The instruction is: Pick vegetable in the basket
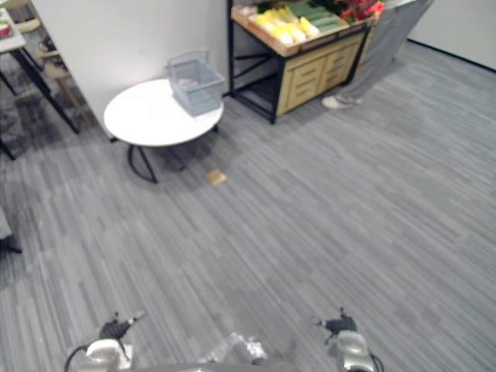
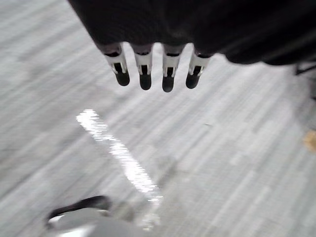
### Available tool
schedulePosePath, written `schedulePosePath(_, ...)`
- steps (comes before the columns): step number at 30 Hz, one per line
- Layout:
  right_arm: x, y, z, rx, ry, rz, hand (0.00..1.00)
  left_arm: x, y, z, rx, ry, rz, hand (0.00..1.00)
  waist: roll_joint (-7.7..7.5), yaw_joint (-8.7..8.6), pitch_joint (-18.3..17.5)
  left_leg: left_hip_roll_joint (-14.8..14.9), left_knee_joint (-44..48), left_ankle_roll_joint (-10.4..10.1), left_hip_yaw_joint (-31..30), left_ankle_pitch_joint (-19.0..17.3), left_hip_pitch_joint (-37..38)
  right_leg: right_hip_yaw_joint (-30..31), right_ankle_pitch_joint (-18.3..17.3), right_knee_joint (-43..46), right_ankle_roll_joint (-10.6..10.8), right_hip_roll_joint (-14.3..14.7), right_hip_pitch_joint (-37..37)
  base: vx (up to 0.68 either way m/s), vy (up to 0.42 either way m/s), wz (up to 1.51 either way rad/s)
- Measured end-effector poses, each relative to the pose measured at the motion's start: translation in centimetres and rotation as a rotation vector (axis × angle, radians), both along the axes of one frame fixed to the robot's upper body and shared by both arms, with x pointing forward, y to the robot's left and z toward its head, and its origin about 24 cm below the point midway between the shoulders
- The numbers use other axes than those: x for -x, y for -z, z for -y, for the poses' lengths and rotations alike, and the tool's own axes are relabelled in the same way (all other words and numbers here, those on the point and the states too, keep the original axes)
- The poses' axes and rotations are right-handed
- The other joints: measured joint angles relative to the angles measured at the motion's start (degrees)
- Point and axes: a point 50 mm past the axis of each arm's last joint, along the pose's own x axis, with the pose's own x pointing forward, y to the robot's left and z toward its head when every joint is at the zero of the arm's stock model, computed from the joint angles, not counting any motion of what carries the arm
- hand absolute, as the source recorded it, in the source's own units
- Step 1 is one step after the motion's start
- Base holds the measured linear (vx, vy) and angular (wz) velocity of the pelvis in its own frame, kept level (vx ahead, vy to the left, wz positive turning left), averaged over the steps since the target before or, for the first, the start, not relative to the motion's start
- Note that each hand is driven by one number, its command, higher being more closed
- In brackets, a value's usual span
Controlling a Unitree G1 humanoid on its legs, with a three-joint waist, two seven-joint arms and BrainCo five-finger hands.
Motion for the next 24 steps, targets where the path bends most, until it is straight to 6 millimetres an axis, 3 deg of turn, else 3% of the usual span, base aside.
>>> schedulePosePath(24,0.1,-0.4,0.7,0.019,-0.019,0.01,0.0,-0.1,0.2,0.5,0.038,0.013,0.001,0.0,1.28,-1.24,-0.05,0.0,0.11,0.25,-0.49,0.35,-1.02,-0.72,0.04,1.07,0.03,-0.05,-1.25,-0.02,-0.011,0.01)
